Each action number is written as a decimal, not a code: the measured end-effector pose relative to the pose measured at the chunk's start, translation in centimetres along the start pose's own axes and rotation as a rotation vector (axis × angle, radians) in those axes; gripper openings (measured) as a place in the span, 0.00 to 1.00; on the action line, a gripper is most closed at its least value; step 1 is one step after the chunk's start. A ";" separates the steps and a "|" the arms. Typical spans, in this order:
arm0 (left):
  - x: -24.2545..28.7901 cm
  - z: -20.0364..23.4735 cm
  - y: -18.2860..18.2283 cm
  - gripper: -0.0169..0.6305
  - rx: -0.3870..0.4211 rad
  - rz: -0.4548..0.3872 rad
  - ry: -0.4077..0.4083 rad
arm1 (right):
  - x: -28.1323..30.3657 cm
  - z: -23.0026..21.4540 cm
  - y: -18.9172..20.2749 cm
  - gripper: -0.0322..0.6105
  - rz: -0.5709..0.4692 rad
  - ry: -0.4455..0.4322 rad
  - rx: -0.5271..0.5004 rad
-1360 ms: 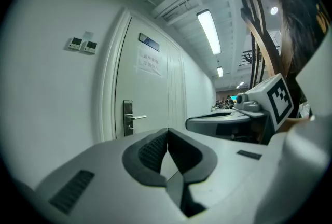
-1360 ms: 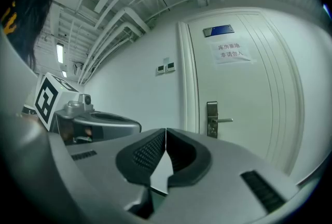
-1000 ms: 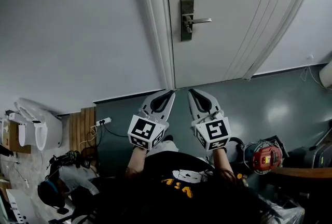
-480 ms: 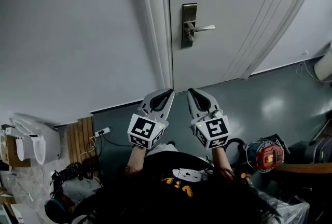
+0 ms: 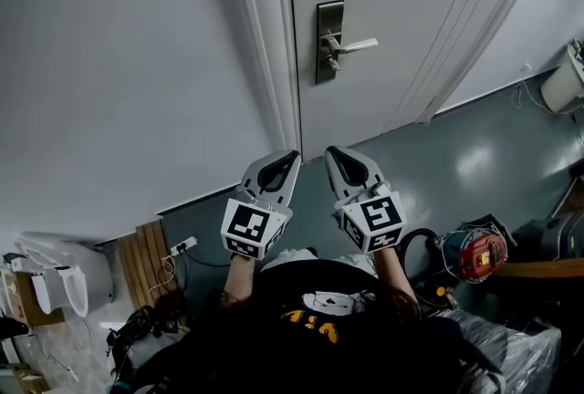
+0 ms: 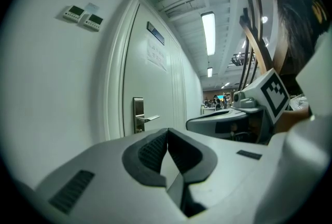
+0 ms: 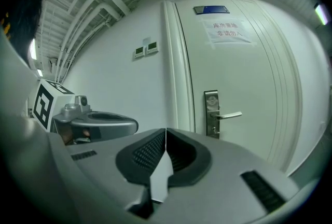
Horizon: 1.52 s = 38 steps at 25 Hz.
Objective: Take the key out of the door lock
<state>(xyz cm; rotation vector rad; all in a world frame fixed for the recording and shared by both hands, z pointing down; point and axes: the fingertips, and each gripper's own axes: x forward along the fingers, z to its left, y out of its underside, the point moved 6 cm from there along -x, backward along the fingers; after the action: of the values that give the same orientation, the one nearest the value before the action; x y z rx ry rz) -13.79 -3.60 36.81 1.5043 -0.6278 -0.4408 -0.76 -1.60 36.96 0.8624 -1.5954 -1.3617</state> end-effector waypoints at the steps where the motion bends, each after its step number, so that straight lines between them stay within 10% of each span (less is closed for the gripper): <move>1: 0.0 0.1 0.2 0.04 -0.003 0.001 0.006 | 0.1 0.0 0.1 0.06 0.002 0.007 0.000; 17: 2.0 -0.6 1.9 0.04 -0.042 0.028 0.078 | 0.2 -1.6 1.5 0.06 0.048 0.055 0.037; 38: 14.3 2.9 0.5 0.04 -0.036 0.068 -0.035 | 8.5 -13.9 1.1 0.06 0.028 -0.082 0.197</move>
<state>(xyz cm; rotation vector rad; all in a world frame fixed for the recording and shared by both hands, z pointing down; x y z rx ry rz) -4.65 -14.84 38.72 1.4397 -0.6925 -0.4249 8.55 -14.66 40.14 0.9062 -1.8212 -1.2484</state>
